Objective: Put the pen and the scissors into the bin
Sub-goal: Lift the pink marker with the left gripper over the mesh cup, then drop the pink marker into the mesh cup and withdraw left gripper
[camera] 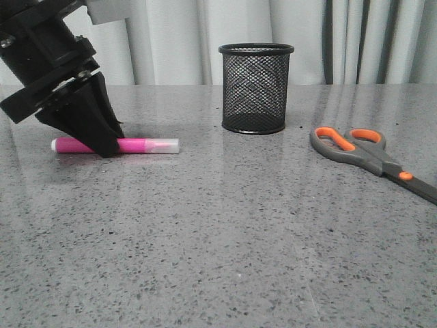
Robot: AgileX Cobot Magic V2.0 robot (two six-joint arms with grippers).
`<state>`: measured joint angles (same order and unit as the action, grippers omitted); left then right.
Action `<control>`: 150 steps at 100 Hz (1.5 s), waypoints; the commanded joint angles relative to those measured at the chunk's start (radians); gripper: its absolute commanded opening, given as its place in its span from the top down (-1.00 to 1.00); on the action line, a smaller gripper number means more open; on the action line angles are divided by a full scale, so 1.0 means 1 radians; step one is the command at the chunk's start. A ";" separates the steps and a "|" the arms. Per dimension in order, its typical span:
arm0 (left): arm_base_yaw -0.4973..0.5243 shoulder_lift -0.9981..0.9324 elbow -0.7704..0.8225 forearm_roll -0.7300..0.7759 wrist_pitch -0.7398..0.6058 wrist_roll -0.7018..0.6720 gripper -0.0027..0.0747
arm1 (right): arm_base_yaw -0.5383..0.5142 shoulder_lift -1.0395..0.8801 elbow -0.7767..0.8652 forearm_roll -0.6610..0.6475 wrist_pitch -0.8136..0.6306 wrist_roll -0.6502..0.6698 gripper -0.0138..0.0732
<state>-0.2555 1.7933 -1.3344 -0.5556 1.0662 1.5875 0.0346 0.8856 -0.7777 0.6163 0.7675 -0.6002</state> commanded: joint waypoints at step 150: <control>-0.315 0.079 -0.206 -1.063 -0.666 0.120 0.90 | -0.008 0.001 -0.036 0.019 -0.025 -0.010 -0.03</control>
<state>-0.5644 1.9311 -1.5064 -1.5804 0.3701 1.6985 0.0346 0.8856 -0.7777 0.6139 0.7790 -0.6002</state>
